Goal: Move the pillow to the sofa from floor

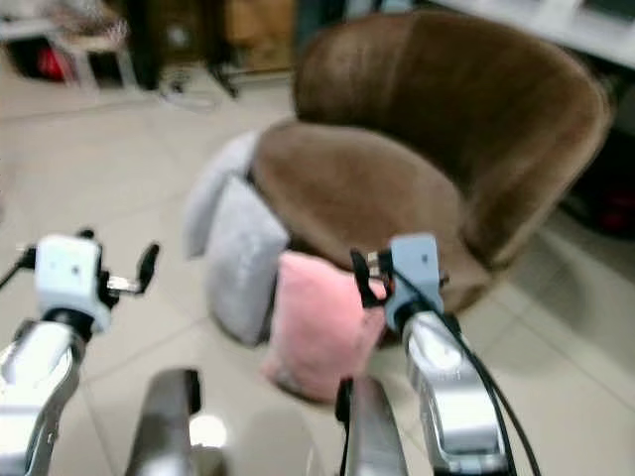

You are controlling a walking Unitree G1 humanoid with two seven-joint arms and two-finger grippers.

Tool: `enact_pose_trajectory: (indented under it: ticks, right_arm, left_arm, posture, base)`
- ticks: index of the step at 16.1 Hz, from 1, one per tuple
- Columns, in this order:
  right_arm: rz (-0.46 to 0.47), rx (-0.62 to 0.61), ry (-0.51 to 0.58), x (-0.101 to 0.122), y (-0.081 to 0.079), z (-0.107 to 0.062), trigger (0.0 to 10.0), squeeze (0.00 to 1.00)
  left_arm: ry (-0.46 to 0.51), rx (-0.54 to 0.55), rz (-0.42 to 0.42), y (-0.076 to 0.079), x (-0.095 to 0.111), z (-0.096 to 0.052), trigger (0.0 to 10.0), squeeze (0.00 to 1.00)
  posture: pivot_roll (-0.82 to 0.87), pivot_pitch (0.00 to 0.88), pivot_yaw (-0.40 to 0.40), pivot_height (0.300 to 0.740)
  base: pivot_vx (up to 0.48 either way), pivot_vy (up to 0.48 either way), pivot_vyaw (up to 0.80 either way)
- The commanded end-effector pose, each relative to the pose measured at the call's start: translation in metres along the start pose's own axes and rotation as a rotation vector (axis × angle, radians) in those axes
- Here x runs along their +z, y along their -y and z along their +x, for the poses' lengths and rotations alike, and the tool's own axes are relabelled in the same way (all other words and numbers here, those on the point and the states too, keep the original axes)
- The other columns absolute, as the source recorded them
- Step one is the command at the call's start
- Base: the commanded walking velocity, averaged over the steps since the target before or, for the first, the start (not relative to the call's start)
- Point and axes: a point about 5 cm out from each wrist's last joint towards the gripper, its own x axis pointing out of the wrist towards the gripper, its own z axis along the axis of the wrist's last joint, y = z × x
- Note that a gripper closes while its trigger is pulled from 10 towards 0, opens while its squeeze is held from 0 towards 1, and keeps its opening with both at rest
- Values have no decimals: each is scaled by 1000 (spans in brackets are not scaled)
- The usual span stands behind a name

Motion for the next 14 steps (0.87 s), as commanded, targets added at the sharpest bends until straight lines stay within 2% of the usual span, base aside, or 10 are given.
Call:
enact_pose_trajectory:
  ticks: [1,3,6,8,10,11,14]
  right_arm:
    - [-37,-15,39,11,6,-1,10000,0]
    - [-29,-31,31,10,7,1,10000,0]
    - [-9,-42,28,9,8,2,10000,0]
    - [-59,8,21,8,4,1,10000,0]
    - [-62,16,14,6,3,0,10000,0]
    - [-37,4,-3,3,6,0,10000,0]
    - [-48,13,-4,3,8,0,10000,0]
  left_arm:
    - [34,-36,-3,7,10,5,10000,0]
    - [36,-42,-6,9,11,5,10000,0]
    - [40,-46,-7,9,12,6,10000,0]
    - [35,-51,-2,9,11,5,10000,0]
    - [33,-55,3,11,11,5,10000,0]
    - [31,-56,8,11,11,5,10000,0]
    - [25,-56,13,13,10,5,10000,0]
  posture:
    - [-118,0,-68,531]
    - [-115,0,-71,531]
    - [-118,0,-71,531]
    - [-118,0,-72,531]
    - [-118,0,-72,531]
    - [-118,0,-72,531]
    - [-121,0,-69,531]
  base:
    - [319,0,794]
    - [321,0,781]
    - [321,0,0]
    - [319,0,0]
    - [304,0,0]
    - [0,0,0]
    - [0,0,0]
